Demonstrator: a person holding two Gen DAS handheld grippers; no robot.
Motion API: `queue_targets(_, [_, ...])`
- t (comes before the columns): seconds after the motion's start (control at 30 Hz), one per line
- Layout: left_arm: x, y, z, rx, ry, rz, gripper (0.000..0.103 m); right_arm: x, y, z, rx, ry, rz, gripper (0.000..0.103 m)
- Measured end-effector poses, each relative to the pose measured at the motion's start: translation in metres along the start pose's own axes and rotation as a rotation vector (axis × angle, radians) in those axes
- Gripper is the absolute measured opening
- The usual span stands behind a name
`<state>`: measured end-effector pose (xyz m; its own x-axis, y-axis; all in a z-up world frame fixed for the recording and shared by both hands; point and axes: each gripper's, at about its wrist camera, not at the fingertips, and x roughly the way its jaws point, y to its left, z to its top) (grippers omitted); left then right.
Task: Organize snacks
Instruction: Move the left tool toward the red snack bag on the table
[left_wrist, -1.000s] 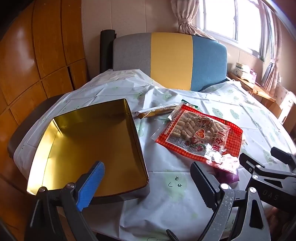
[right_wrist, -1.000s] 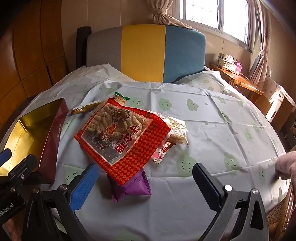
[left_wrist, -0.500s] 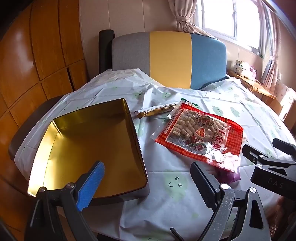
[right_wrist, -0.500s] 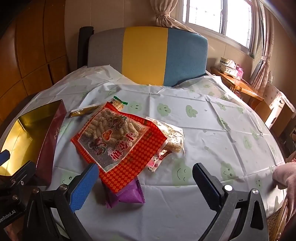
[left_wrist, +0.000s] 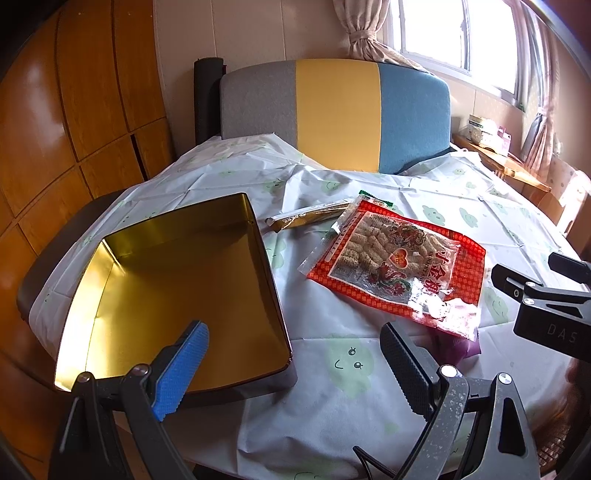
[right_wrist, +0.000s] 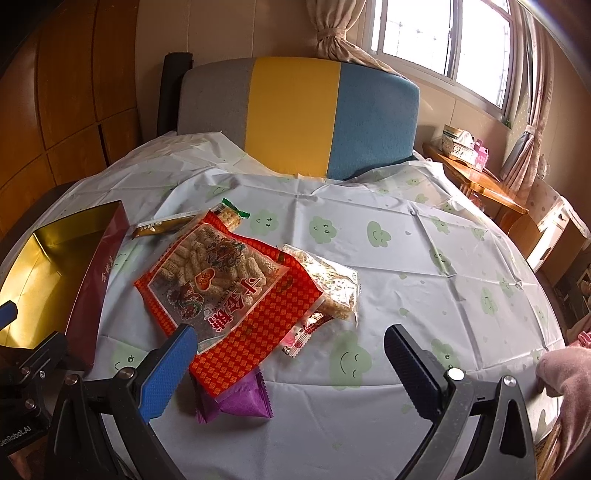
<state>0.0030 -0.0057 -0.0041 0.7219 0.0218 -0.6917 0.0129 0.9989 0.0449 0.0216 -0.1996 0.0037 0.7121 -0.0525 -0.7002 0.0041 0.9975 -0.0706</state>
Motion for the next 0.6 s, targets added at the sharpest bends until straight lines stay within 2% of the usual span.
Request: queue_targets(0.6, [0.002, -0.006, -0.002, 0.02, 0.012, -0.003, 0.095, -0.003, -0.015, 0.02, -0.061, -0.026, -0.017, 0.103])
